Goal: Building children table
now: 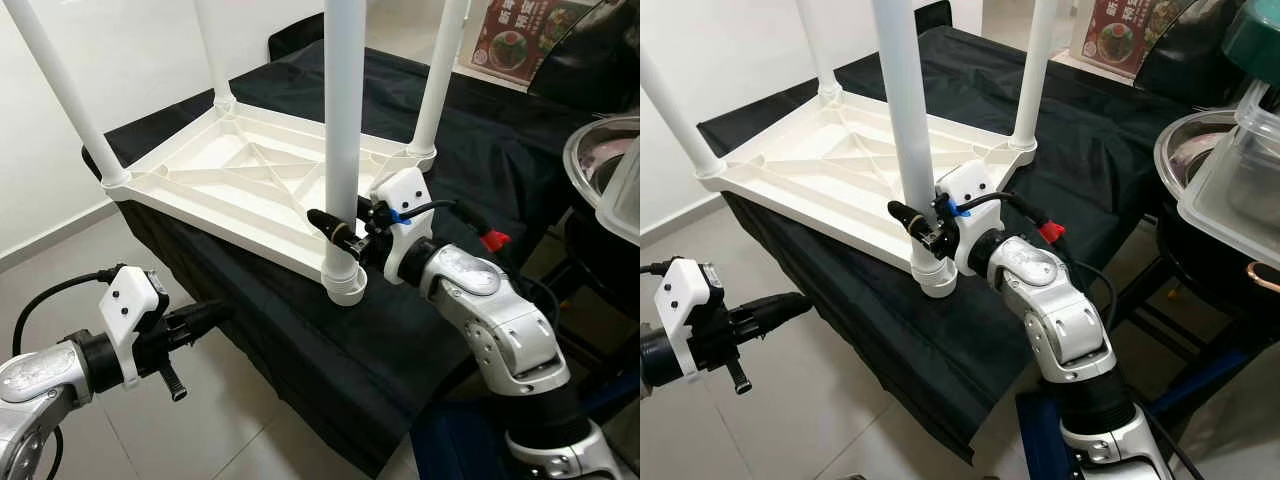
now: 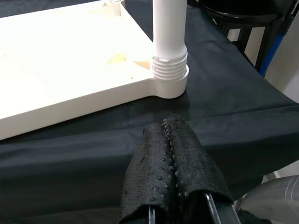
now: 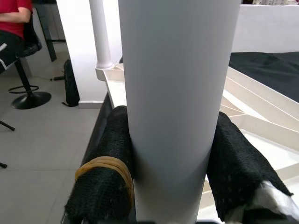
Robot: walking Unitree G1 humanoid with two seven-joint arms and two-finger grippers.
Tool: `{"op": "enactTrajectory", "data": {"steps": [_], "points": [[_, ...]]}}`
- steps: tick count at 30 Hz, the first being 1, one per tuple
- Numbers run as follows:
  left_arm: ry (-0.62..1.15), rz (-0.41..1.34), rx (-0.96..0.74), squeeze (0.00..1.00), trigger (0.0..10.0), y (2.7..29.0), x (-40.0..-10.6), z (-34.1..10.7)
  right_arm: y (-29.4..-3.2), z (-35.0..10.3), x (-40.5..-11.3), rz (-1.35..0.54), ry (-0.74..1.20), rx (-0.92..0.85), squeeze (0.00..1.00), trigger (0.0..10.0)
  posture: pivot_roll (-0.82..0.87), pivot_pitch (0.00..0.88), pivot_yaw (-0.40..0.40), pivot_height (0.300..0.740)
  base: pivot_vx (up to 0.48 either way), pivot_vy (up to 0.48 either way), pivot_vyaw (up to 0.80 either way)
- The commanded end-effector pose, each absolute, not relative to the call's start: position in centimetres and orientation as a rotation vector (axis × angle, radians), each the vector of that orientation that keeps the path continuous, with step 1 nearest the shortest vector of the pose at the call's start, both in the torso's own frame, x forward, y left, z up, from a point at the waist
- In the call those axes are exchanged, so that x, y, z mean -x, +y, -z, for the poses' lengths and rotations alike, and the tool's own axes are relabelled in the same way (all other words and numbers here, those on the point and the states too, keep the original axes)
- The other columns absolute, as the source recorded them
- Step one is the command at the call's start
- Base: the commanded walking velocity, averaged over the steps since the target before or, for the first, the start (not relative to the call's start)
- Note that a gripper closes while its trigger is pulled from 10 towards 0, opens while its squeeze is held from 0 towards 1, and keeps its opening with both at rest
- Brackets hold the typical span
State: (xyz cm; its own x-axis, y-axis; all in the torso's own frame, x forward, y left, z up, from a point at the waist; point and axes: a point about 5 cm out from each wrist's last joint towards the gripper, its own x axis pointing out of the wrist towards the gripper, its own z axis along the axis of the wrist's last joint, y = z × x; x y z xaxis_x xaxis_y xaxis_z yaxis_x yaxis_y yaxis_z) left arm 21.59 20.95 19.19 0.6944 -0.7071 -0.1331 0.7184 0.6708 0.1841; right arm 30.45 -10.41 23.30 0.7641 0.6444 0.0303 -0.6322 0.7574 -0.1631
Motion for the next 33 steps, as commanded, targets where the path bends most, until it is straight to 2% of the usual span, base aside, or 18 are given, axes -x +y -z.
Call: {"op": "enactTrajectory", "data": {"steps": [1, 10, 18, 20, 24, 27, 28, 29, 30, 32, 33], "points": [[0.058, 0.832, -0.19, 0.0, 10.0, 20.6, -21.3, -18.5, -10.8, -22.8, -30.6, -0.683, -0.059, 0.146, 0.0, 10.0, 0.01, 0.131, 0.006, 0.74, 0.0, 0.0, 0.0], [0.096, 0.93, -0.149, 0.0, 10.0, 19.7, -19.8, -16.9, -11.0, -22.9, -30.9, -0.663, -0.067, 0.145, 0.0, 10.0, 0.01, 0.139, 0.005, 0.74, 0.0, 0.0, 0.0], [0.094, 0.911, -0.16, 0.0, 10.0, 20.2, -19.8, -17.0, -10.5, -22.2, -30.8, -0.675, -0.043, 0.161, 0.0, 10.0, 0.01, 0.15, -0.001, 0.74, 0.0, 0.0, 0.0], [0.079, 0.889, -0.171, 0.0, 10.0, 20.5, -19.9, -17.2, -11.0, -21.7, -31.3, -0.586, -0.016, 0.265, 0.0, 10.0, 0.01, 0.154, -0.001, 0.74, 0.0, 0.0, 0.0], [0.065, 0.877, -0.176, 0.0, 10.0, 20.5, -20.0, -17.3, -11.3, -21.4, -31.6, -0.51, -0.013, 0.34, 0.0, 10.0, 0.01, 0.155, -0.002, 0.74, 0.0, 0.0, 0.0], [0.057, 0.872, -0.175, 0.0, 10.0, 20.5, -20.0, -17.4, -11.5, -21.1, -31.8, -0.436, -0.004, 0.354, 0.0, 10.0, 0.01, 0.157, -0.001, 0.74, 0.0, 0.0, 0.0], [0.051, 0.871, -0.176, 0.0, 10.0, 20.4, -20.1, -17.5, -12.0, -20.6, -31.9, -0.328, 0.029, 0.37, 0.0, 10.0, 0.01, 0.16, 0.0, 0.74, 0.0, 0.0, 0.0], [0.051, 0.871, -0.176, 0.0, 10.0, 20.4, -20.1, -17.5, -12.0, -20.6, -31.9, -0.328, 0.029, 0.37, 0.0, 10.0, 0.01, 0.16, 0.0, 0.74, 0.0, 0.0, 0.0], [0.047, 0.87, -0.177, 0.0, 10.0, 20.3, -20.1, -17.5, -12.4, -20.2, -31.9, -0.252, 0.053, 0.382, 0.0, 10.0, 0.01, 0.159, -0.001, 0.74, 0.0, 0.0, 0.0], [0.047, 0.87, -0.177, 0.0, 10.0, 20.3, -20.1, -17.5, -12.4, -20.2, -31.9, -0.252, 0.053, 0.382, 0.0, 10.0, 0.01, 0.159, -0.001, 0.74, 0.0, 0.0, 0.0], [0.042, 0.869, -0.177, 0.0, 10.0, 20.2, -20.2, -17.5, -12.9, -19.6, -31.8, -0.148, 0.095, 0.34, 0.0, 10.0, 0.01, 0.159, -0.001, 0.74, 0.0, 0.0, 0.0]]}}
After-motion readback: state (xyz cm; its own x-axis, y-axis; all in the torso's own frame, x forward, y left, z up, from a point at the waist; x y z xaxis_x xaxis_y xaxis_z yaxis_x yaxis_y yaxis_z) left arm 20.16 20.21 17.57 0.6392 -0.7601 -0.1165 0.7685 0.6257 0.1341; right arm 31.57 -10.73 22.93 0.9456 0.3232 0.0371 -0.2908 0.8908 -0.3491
